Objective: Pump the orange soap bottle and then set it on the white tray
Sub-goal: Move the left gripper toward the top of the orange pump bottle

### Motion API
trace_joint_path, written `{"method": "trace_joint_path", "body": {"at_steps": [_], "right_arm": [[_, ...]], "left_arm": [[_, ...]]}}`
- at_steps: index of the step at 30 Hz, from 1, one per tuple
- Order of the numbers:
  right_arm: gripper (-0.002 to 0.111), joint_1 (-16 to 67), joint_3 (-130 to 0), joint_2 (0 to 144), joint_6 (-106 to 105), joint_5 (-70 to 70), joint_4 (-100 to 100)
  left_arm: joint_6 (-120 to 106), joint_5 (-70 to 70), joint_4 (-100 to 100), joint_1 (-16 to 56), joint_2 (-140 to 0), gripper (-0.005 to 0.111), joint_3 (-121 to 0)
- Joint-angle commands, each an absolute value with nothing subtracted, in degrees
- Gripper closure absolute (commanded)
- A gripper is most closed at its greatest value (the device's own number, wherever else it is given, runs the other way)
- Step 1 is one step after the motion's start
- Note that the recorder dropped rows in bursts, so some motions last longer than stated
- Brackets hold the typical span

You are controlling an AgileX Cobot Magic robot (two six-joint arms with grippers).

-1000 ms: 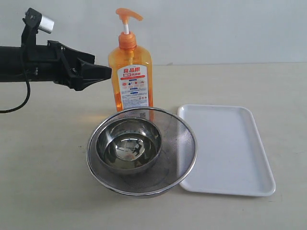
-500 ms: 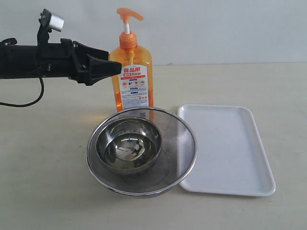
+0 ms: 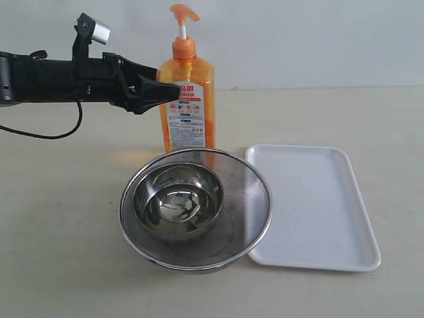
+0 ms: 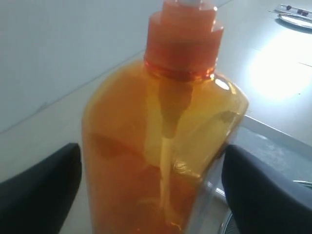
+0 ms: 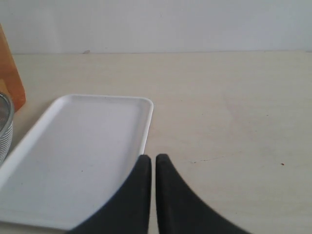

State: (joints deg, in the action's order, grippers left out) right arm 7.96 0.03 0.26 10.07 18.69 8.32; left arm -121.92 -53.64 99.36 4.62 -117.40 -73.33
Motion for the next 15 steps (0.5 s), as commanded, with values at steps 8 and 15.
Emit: {"method": "trace_joint_path", "body": {"at_steps": [8, 15], "right_arm": [[0.108, 7.5, 0.0, 0.0, 9.9, 18.4, 8.3], [0.108, 7.5, 0.0, 0.0, 10.0, 18.4, 8.3]], "left_arm": [[-122.2, -56.3, 99.9, 4.9, -117.5, 0.036, -74.1], [-122.2, -57.4, 99.9, 4.9, -117.5, 0.07, -74.1]]}}
